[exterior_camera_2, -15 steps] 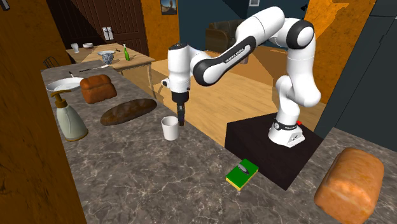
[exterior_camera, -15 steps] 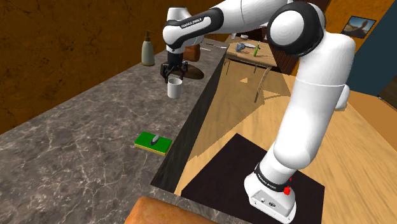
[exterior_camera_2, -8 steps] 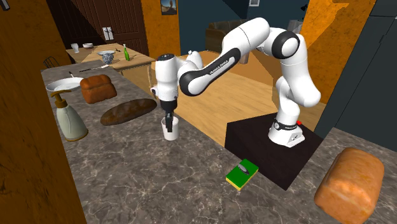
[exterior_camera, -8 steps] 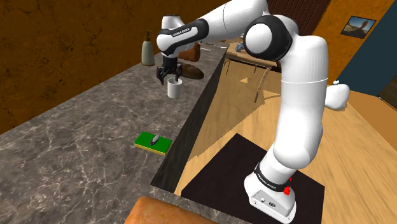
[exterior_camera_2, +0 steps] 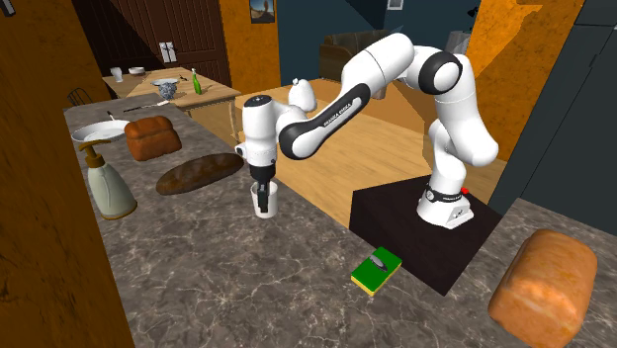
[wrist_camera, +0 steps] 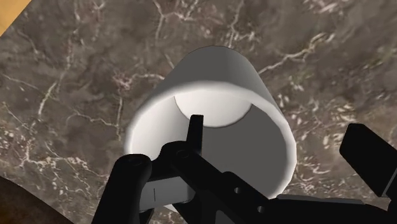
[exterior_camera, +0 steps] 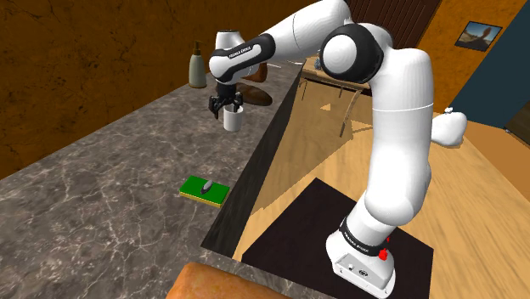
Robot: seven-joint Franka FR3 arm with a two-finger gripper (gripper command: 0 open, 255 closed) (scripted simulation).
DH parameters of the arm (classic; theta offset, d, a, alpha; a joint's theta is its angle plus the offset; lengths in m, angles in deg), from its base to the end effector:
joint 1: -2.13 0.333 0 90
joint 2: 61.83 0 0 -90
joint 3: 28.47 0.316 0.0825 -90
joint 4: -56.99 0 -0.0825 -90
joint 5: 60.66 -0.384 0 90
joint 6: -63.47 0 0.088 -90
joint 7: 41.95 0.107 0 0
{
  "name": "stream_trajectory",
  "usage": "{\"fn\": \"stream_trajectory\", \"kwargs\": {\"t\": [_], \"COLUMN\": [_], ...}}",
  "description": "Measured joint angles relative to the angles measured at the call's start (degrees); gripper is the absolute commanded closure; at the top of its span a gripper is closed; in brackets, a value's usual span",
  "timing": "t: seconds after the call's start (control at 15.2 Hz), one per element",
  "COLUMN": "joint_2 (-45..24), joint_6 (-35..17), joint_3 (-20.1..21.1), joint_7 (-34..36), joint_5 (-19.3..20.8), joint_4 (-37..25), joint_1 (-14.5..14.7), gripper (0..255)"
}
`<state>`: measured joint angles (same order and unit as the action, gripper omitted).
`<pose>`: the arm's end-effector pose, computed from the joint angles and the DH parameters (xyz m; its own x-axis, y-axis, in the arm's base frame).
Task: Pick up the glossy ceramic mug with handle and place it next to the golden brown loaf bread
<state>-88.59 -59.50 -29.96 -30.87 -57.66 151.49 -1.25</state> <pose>0.6757 -0.0577 0.3451 0.9690 -0.2439 0.0393 -0.2457 -0.9681 0.0498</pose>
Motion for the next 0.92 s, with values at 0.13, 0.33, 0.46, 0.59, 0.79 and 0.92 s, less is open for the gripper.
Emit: {"fn": "stream_trajectory", "kwargs": {"t": [0.13, 0.33, 0.46, 0.59, 0.79, 0.92], "joint_2": [0.0, 0.0, 0.0, 0.0, 0.0, 0.0], "joint_6": [-0.1, -0.1, -0.1, -0.1, -0.1, -0.1], "joint_3": [0.0, 0.0, 0.0, 0.0, 0.0, 0.0], "joint_7": [0.0, 0.0, 0.0, 0.0, 0.0, 0.0], "joint_5": [0.0, 0.0, 0.0, 0.0, 0.0, 0.0], "joint_4": [0.0, 0.0, 0.0, 0.0, 0.0, 0.0], "joint_1": [0.0, 0.0, 0.0, 0.0, 0.0, 0.0], "gripper": [0, 255, 255, 255, 255, 255]}}
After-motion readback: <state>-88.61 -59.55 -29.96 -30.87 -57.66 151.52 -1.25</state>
